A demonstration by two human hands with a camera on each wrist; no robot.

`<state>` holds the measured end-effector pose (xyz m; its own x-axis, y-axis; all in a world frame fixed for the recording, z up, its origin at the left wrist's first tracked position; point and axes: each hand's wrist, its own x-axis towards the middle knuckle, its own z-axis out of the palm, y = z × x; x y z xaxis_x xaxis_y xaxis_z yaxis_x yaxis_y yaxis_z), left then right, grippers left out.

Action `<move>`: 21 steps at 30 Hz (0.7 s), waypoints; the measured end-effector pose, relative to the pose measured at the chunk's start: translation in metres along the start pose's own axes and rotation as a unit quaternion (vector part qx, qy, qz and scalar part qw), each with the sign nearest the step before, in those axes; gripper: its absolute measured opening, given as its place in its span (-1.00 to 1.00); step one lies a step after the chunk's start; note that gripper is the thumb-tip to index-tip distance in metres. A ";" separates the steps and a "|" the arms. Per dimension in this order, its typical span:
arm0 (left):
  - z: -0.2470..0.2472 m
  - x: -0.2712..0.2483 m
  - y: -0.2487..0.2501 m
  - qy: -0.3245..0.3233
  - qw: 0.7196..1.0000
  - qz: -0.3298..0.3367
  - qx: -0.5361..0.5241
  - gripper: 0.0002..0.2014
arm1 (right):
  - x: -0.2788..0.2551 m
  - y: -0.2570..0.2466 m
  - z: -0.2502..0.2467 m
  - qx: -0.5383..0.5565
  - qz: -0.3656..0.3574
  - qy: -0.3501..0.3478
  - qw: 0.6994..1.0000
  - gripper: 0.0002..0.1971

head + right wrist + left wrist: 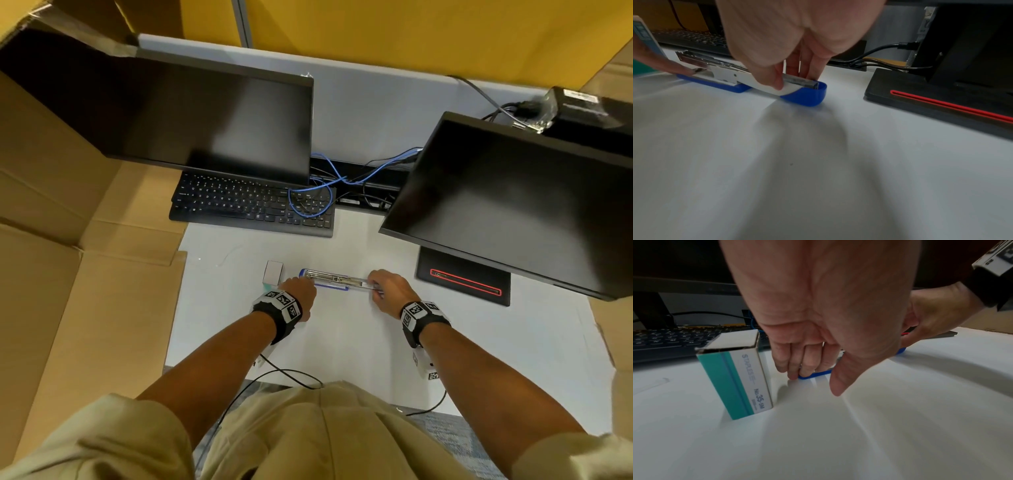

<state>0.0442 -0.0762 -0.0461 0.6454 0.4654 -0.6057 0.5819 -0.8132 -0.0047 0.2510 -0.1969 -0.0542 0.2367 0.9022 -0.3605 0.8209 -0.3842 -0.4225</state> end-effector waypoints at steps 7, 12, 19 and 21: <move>-0.006 -0.003 0.003 -0.007 1.000 0.000 -0.007 -0.41 | 0.002 -0.005 0.004 -0.017 0.014 0.010 1.000 -0.84; -0.012 -0.008 0.002 -0.018 0.999 -0.007 -0.035 -0.44 | 0.003 -0.007 0.007 -0.025 0.028 0.014 0.999 -0.86; -0.043 -0.017 -0.020 0.086 0.994 -0.026 -0.059 -0.73 | 0.007 -0.014 -0.001 -0.044 -0.010 0.010 0.999 -0.71; -0.045 -0.021 -0.032 0.154 0.986 -0.045 -0.052 -0.74 | 0.010 -0.023 -0.002 -0.042 -0.029 0.024 0.998 -0.67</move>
<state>0.0344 -0.0444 0.0028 0.6991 0.6310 -0.3365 0.6809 -0.7311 0.0436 0.2356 -0.1784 -0.0465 0.2099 0.9319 -0.2959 0.8739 -0.3145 -0.3706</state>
